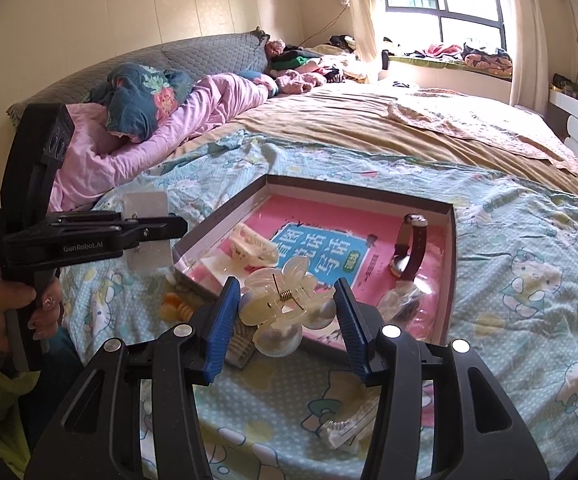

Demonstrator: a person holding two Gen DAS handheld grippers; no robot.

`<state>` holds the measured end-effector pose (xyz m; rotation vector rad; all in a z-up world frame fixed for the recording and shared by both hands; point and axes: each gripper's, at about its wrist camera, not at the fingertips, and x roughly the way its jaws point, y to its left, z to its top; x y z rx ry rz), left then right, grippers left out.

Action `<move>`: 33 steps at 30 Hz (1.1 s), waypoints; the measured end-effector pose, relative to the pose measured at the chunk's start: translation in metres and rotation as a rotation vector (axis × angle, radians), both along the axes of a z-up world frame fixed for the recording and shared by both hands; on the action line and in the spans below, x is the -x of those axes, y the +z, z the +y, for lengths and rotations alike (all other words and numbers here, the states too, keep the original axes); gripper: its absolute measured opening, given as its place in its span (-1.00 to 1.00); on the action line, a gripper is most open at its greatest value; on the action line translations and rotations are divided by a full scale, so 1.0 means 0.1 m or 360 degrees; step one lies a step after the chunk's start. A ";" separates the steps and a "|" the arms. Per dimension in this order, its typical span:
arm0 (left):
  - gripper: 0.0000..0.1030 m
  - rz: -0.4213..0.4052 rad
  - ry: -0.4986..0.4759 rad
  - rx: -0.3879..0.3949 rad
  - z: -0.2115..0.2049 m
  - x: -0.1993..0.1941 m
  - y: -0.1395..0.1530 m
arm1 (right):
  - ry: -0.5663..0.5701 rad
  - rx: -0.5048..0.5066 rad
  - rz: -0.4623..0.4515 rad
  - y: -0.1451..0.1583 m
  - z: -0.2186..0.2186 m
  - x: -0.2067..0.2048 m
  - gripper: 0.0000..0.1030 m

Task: Organize jewelry
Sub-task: 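Carry the earring card and claw clip into the tray and open both tools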

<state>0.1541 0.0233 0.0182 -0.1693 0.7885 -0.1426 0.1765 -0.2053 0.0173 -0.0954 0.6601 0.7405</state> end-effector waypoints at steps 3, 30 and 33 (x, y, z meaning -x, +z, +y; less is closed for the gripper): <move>-0.80 0.0007 -0.0017 -0.0009 -0.04 -0.08 -0.01 | -0.0031 -0.0010 -0.0024 0.05 -0.03 -0.07 -0.09; -0.80 0.0139 -0.0175 -0.0017 -0.50 -0.51 -0.45 | -0.0336 0.0052 0.0023 -0.21 -0.36 -0.79 -0.09; -0.80 0.0140 -0.0175 -0.0017 -0.50 -0.52 -0.47 | -0.0352 0.0086 0.0032 -0.28 -0.35 -0.83 -0.09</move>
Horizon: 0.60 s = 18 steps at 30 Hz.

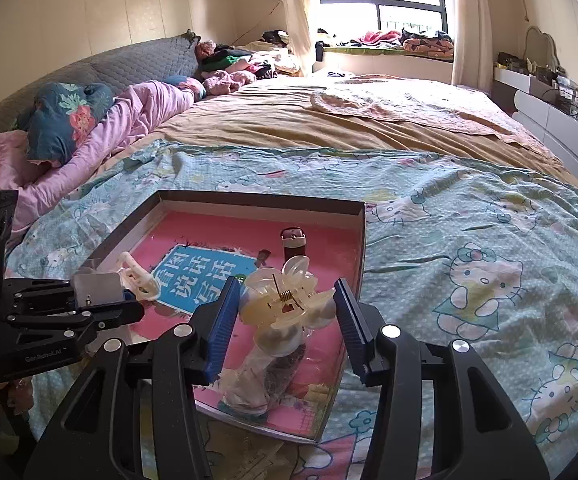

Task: Organize jewelry
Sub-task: 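Carry the earring card and claw clip into the tray and open both tools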

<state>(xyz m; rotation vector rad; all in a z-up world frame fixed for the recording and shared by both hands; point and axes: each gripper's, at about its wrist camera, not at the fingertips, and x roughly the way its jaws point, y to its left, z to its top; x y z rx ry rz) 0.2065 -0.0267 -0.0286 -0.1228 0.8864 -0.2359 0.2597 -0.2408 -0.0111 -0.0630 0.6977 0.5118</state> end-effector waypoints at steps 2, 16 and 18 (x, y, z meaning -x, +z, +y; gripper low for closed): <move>-0.79 0.0002 0.0005 -0.0007 0.01 -0.01 -0.01 | -0.0006 0.0017 0.0007 -0.04 0.01 -0.03 -0.09; -0.39 0.0001 0.0022 -0.0026 0.00 -0.03 -0.03 | -0.0047 0.0094 0.0027 -0.20 0.08 -0.24 -0.09; -0.29 -0.0005 0.0027 -0.0027 0.01 -0.02 -0.02 | -0.0048 0.0105 0.0030 -0.22 0.10 -0.24 -0.09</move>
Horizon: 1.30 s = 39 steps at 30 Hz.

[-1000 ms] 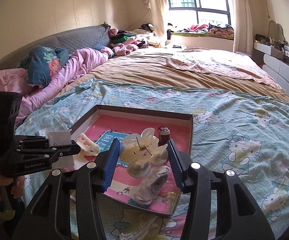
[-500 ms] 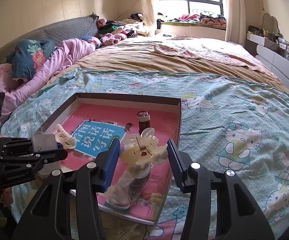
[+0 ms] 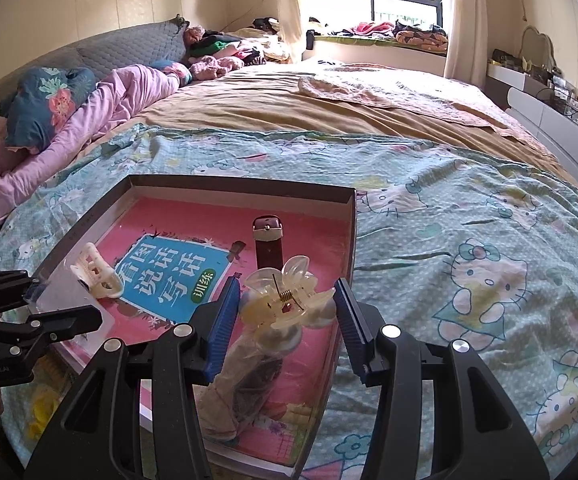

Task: Organize jewelry
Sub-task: 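Carry the earring card and claw clip into the tray and open both tools, then withdraw both open tools from the tray toward the remaining items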

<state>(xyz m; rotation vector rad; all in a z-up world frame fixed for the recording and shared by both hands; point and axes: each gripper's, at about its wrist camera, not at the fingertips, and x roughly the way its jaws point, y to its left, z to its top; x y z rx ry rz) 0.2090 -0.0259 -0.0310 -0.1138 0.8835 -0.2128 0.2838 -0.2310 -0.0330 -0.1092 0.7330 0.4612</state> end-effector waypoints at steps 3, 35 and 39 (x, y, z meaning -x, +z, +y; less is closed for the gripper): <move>-0.25 -0.0010 0.0005 -0.0002 0.01 0.01 0.01 | 0.0002 0.0011 0.0015 -0.03 0.02 -0.01 -0.08; 0.65 -0.0163 0.0198 0.0019 0.40 0.25 0.46 | -0.0016 -0.0134 -0.0110 0.45 -0.23 0.57 0.70; 0.81 -0.0193 0.0222 0.0007 0.43 0.33 0.55 | -0.0011 -0.0164 -0.0139 0.56 -0.28 0.65 0.71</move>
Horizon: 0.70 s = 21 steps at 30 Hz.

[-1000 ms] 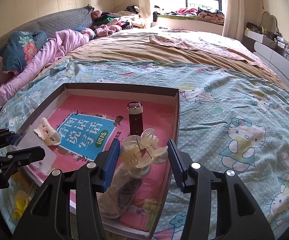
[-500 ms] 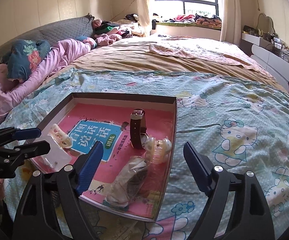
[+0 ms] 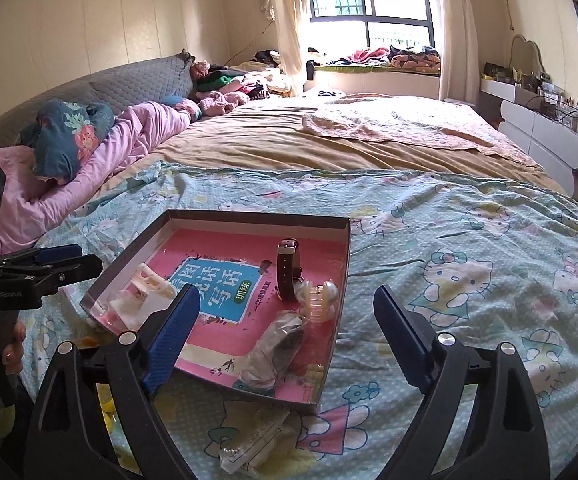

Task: Organize jewelry
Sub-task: 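Withdraw both open tools from the tray toward the remaining items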

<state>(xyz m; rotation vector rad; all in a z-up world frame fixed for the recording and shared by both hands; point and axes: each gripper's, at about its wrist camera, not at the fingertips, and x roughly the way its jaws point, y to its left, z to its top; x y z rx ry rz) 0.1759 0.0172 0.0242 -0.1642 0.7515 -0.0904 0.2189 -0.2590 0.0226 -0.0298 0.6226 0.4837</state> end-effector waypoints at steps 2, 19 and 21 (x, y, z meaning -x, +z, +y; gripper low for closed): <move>0.81 -0.0013 -0.0002 -0.0007 0.00 0.04 0.04 | 0.0004 -0.0013 -0.0016 0.05 -0.01 0.05 0.79; 0.81 -0.0065 0.0002 -0.0037 0.00 0.40 0.20 | 0.0057 -0.0023 -0.0066 0.25 -0.01 0.41 0.81; 0.81 -0.0071 0.0011 -0.0039 0.02 0.44 0.21 | 0.0066 -0.0015 -0.0069 0.26 0.01 0.44 0.81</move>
